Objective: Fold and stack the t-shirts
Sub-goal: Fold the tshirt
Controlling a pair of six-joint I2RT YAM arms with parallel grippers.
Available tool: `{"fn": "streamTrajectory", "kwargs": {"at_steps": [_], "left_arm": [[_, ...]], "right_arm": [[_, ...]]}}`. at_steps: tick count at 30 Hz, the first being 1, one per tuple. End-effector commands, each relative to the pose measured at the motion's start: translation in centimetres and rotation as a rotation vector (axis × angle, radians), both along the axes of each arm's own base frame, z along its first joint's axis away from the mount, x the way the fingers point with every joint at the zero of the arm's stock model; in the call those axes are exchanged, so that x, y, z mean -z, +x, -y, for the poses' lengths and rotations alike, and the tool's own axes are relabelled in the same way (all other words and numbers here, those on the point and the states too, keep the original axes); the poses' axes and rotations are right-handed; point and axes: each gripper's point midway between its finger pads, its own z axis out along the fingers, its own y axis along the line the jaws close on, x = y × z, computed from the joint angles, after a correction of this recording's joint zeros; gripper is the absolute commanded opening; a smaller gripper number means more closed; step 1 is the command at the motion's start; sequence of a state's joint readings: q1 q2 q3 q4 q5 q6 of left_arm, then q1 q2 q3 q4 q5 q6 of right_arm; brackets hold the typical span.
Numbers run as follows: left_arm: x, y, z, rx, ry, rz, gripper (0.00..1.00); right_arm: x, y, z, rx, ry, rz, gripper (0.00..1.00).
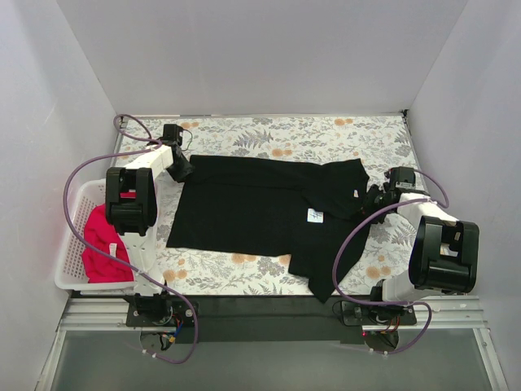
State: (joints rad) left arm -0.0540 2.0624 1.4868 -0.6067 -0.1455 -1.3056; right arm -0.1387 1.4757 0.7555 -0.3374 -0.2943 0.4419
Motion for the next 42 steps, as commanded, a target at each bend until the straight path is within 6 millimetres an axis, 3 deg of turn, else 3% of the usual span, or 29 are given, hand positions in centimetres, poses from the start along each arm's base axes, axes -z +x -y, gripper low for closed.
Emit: {"fn": "streamTrajectory", "kwargs": {"at_steps": [1, 3, 4, 7, 10, 14, 15, 16, 17, 18, 19, 20, 22, 24, 28, 34, 42], "left_arm": [[-3.3, 0.1, -1.5, -0.028, 0.033, 0.061, 0.18], [-4.4, 0.6, -1.6, -0.024, 0.037, 0.089, 0.28], [-5.0, 0.7, -1.7, -0.023, 0.038, 0.098, 0.31], [-7.3, 1.6, -1.8, -0.01, 0.043, 0.149, 0.46], [-9.7, 3.2, -1.3, 0.019, 0.024, 0.221, 0.48], [-11.2, 5.0, 0.4, 0.11, -0.038, 0.298, 0.47], [-11.0, 5.5, 0.7, 0.123, -0.046, 0.304, 0.47], [-10.9, 6.0, 1.0, 0.148, -0.051, 0.315, 0.47], [-10.7, 6.2, 1.3, 0.164, -0.062, 0.317, 0.46], [-9.7, 6.4, 1.8, 0.186, -0.085, 0.299, 0.45], [-9.7, 6.8, 2.0, 0.194, -0.088, 0.309, 0.45], [-9.3, 7.0, 2.2, 0.208, -0.09, 0.306, 0.44], [-8.3, 7.5, 2.5, 0.223, -0.102, 0.303, 0.42], [-7.5, 7.7, 2.7, 0.239, -0.107, 0.296, 0.4], [-5.4, 8.3, 3.3, 0.259, -0.123, 0.275, 0.38], [-3.2, 9.0, 3.8, 0.272, -0.138, 0.252, 0.34], [-0.4, 8.1, 3.6, 0.256, -0.13, 0.192, 0.31]], "right_arm": [[-2.5, 2.9, 0.4, -0.014, -0.021, 0.106, 0.37], [-3.8, 4.4, 0.9, 0.0, -0.044, 0.145, 0.48], [-5.4, 6.1, 1.4, 0.009, -0.058, 0.197, 0.52], [-7.2, 9.4, 2.7, 0.029, -0.061, 0.286, 0.59], [-8.1, 12.2, 3.7, 0.048, -0.016, 0.333, 0.6], [-9.1, 16.0, 4.5, 0.056, 0.038, 0.406, 0.61], [-9.1, 16.7, 4.6, 0.052, 0.056, 0.411, 0.61], [-7.9, 17.4, 4.7, 0.054, 0.075, 0.388, 0.61], [-8.7, 18.6, 4.5, 0.039, 0.091, 0.415, 0.6], [-8.7, 19.3, 4.7, 0.038, 0.099, 0.419, 0.59], [-7.4, 19.8, 4.7, 0.042, 0.113, 0.395, 0.59], [-7.8, 20.7, 4.9, 0.042, 0.118, 0.411, 0.59], [-6.3, 21.5, 4.9, 0.051, 0.15, 0.388, 0.57], [-6.4, 22.5, 4.7, 0.037, 0.183, 0.407, 0.56], [-4.3, 23.2, 4.4, 0.037, 0.216, 0.372, 0.53], [-2.9, 24.2, 4.4, 0.022, 0.233, 0.384, 0.5], [-2.0, 24.6, 3.7, 0.026, 0.299, 0.376, 0.48]]}}
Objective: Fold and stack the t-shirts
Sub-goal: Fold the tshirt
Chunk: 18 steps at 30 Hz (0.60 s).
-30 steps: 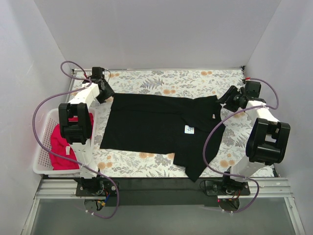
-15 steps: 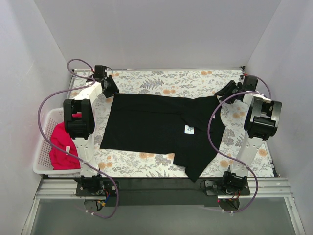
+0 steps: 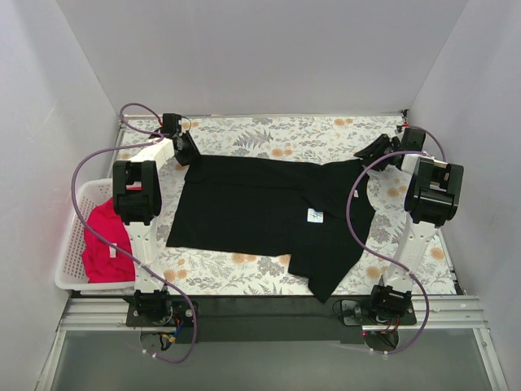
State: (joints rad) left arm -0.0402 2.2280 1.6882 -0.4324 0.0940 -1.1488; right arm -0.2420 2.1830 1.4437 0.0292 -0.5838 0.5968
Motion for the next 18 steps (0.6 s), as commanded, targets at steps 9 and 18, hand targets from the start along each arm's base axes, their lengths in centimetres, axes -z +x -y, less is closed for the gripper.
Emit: {"fn": "streamTrajectory", "kwargs": {"at_steps": [9, 18], "left_arm": [[2.1, -1.0, -0.9, -0.041, 0.048, -0.06, 0.27], [4.2, -3.3, -3.6, -0.174, 0.088, -0.18, 0.19]], "right_arm": [[0.0, 1.0, -0.1, 0.002, 0.043, 0.031, 0.26], [-3.0, -0.1, 2.8, 0.096, -0.046, 0.089, 0.01]]}}
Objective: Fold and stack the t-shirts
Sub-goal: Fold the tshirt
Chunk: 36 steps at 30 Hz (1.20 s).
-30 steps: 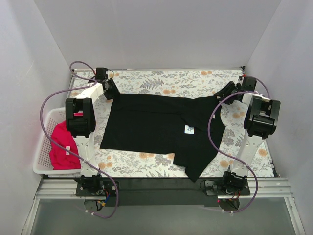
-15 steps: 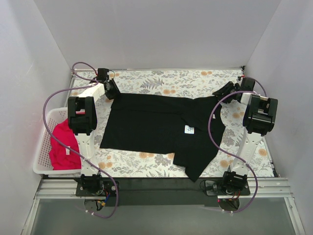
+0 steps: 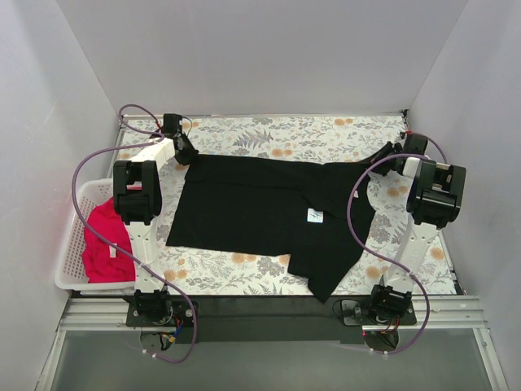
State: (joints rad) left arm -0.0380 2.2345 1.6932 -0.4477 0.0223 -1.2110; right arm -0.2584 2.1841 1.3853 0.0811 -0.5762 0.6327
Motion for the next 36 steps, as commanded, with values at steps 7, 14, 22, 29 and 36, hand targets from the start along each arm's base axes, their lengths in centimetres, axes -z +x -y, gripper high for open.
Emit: {"fn": "streamTrajectory", "kwargs": {"at_steps": [7, 14, 22, 29, 36], "left_arm": [[4.5, -3.8, -2.8, -0.112, 0.054, -0.197, 0.18], [4.4, -4.0, -3.2, -0.13, 0.058, -0.203, 0.18], [4.5, -3.9, -2.9, -0.125, 0.043, -0.204, 0.18], [3.3, -3.3, -2.3, -0.084, 0.02, -0.17, 0.32], [-1.9, -1.8, -1.0, -0.019, -0.03, -0.054, 0.5]], "right_arm": [[-4.5, -1.7, 2.9, 0.105, -0.116, 0.093, 0.01], [-4.6, -3.3, 3.6, 0.158, -0.163, 0.075, 0.01], [-1.7, -5.0, 3.2, 0.171, -0.13, -0.007, 0.01], [-1.3, -4.7, 3.3, 0.118, -0.165, 0.0, 0.16], [-4.6, -6.2, 3.4, 0.086, -0.263, 0.04, 0.39]]}}
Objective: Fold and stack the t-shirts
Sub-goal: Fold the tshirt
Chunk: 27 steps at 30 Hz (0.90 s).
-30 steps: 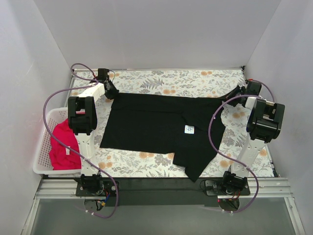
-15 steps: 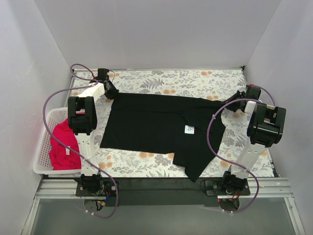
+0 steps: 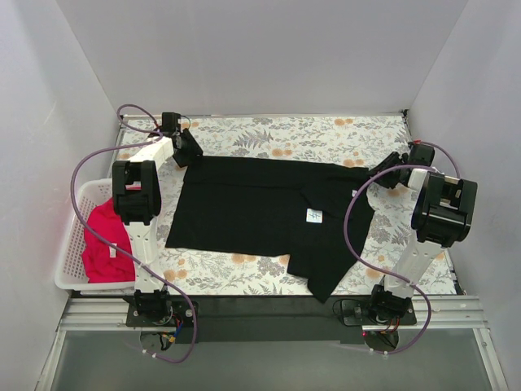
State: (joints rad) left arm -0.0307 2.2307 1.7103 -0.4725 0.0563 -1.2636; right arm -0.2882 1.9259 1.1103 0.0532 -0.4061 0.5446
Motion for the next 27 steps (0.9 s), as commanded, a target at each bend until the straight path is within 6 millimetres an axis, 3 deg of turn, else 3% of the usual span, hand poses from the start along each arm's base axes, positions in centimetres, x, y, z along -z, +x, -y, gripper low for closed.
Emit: {"fn": "streamTrajectory", "kwargs": {"at_steps": [1, 2, 4, 7, 8, 9, 11, 12, 13, 14, 15, 17, 18, 20, 21, 22, 24, 27], "left_arm": [[-2.7, -1.6, -1.0, 0.026, 0.025, -0.015, 0.52], [-3.6, -1.6, -0.8, 0.036, 0.026, 0.001, 0.59], [-6.1, -1.6, 0.0, 0.057, 0.024, 0.051, 0.61], [-8.0, -2.4, 1.5, 0.088, 0.027, 0.082, 0.64], [-9.9, -2.8, 2.0, 0.097, 0.029, 0.119, 0.64], [-10.4, -3.4, 3.4, 0.121, 0.034, 0.127, 0.64], [-11.7, -5.2, 5.5, 0.151, 0.033, 0.146, 0.65], [-12.1, -6.4, 8.5, 0.198, 0.022, 0.156, 0.65], [-12.6, -7.0, 10.3, 0.227, 0.016, 0.182, 0.65], [-11.6, -8.6, 12.0, 0.259, 0.008, 0.161, 0.65], [-12.2, -10.3, 15.5, 0.326, -0.016, 0.179, 0.65], [-11.6, -12.3, 19.2, 0.373, -0.071, 0.173, 0.65], [-11.2, -13.8, 22.1, 0.43, -0.088, 0.167, 0.64], [-10.5, -15.0, 24.9, 0.469, -0.11, 0.158, 0.64], [-10.8, -16.1, 27.3, 0.512, -0.12, 0.166, 0.63], [-9.6, -16.4, 28.4, 0.526, -0.118, 0.148, 0.63], [-9.6, -17.3, 31.2, 0.568, -0.124, 0.155, 0.62], [-7.9, -17.9, 33.6, 0.599, -0.115, 0.133, 0.58]], "right_arm": [[-4.3, -0.2, 0.7, -0.019, -0.125, 0.083, 0.41], [-5.2, -0.9, 0.3, -0.037, -0.154, 0.089, 0.41], [-5.4, -2.1, -0.9, -0.059, -0.204, 0.063, 0.41], [-7.2, -4.3, -3.2, -0.091, -0.278, 0.082, 0.42], [-7.0, -5.0, -3.9, -0.099, -0.292, 0.076, 0.41], [-6.2, -6.2, -4.5, -0.112, -0.301, 0.055, 0.42], [-6.4, -7.6, -6.0, -0.136, -0.319, 0.058, 0.41], [-5.3, -8.7, -6.4, -0.148, -0.314, 0.032, 0.42], [-5.3, -9.2, -7.0, -0.165, -0.303, 0.037, 0.42], [-4.9, -9.7, -7.3, -0.176, -0.293, 0.028, 0.42], [-4.4, -10.3, -7.5, -0.187, -0.282, 0.015, 0.42], [-3.1, -11.8, -8.1, -0.214, -0.257, -0.017, 0.42], [-2.6, -12.1, -8.3, -0.224, -0.25, -0.027, 0.42], [-1.7, -13.1, -8.6, -0.248, -0.235, -0.049, 0.42], [-1.6, -13.2, -8.8, -0.257, -0.231, -0.05, 0.42], [-1.3, -13.4, -9.0, -0.268, -0.223, -0.055, 0.42], [-1.1, -13.6, -8.9, -0.268, -0.227, -0.061, 0.42], [-0.9, -13.7, -8.5, -0.254, -0.242, -0.069, 0.42]]}}
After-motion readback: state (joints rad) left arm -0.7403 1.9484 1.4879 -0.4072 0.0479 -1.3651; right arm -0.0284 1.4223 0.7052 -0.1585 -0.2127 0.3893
